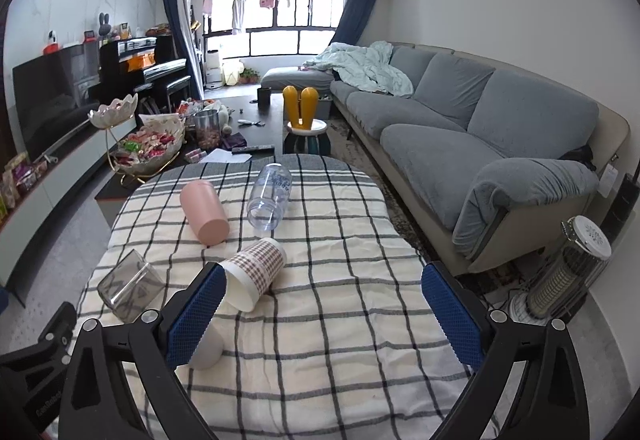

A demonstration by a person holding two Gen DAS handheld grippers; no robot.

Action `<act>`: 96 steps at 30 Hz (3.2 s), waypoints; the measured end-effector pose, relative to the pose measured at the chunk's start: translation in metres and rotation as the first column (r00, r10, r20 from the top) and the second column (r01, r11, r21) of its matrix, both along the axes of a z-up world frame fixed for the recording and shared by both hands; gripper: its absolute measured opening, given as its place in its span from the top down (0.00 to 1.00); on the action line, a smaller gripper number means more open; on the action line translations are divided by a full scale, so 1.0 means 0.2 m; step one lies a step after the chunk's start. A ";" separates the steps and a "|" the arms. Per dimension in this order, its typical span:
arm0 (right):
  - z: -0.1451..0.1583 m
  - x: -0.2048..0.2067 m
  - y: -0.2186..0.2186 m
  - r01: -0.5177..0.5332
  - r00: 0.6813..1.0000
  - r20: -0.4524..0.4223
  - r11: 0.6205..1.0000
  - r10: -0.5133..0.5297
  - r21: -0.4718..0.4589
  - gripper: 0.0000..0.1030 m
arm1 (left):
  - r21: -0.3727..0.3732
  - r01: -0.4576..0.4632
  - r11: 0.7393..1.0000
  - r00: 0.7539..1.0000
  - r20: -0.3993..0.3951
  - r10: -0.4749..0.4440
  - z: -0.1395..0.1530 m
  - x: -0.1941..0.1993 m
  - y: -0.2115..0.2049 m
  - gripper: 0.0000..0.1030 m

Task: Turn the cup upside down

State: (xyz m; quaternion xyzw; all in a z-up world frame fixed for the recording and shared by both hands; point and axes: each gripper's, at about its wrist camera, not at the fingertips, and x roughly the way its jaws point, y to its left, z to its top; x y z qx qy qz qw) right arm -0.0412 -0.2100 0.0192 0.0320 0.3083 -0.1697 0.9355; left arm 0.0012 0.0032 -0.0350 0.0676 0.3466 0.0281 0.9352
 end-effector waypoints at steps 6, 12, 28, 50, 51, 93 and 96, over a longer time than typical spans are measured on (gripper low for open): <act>0.00 -0.01 0.00 -0.010 1.000 -0.003 1.000 0.010 -0.007 0.04 | -0.006 -0.007 1.000 1.000 0.013 0.007 0.00 0.00 0.01 0.00; 0.00 0.00 0.02 -0.012 1.000 -0.007 1.000 0.012 -0.009 0.04 | -0.006 -0.009 1.000 1.000 0.017 0.009 0.01 0.00 0.02 0.00; 0.00 0.00 0.02 -0.012 1.000 -0.008 1.000 0.012 -0.005 0.04 | -0.006 -0.008 1.000 1.000 0.014 0.008 0.00 0.00 0.02 0.00; 0.00 -0.01 0.03 -0.013 1.000 -0.004 1.000 0.013 -0.003 0.04 | -0.012 -0.005 1.000 1.000 0.005 0.005 -0.01 0.01 0.01 0.00; 0.00 -0.01 0.04 -0.013 1.000 -0.004 1.000 0.013 -0.004 0.04 | -0.013 -0.005 1.000 1.000 0.005 0.005 -0.01 0.01 0.01 0.00; 0.00 0.00 0.02 -0.012 1.000 -0.007 1.000 0.012 0.003 0.04 | -0.027 0.012 1.000 0.999 0.041 -0.011 0.04 -0.01 0.00 0.00; 0.00 -0.01 0.04 -0.009 1.000 -0.011 1.000 0.009 0.007 0.04 | -0.033 0.015 0.999 0.999 0.037 -0.014 0.03 -0.01 0.00 0.00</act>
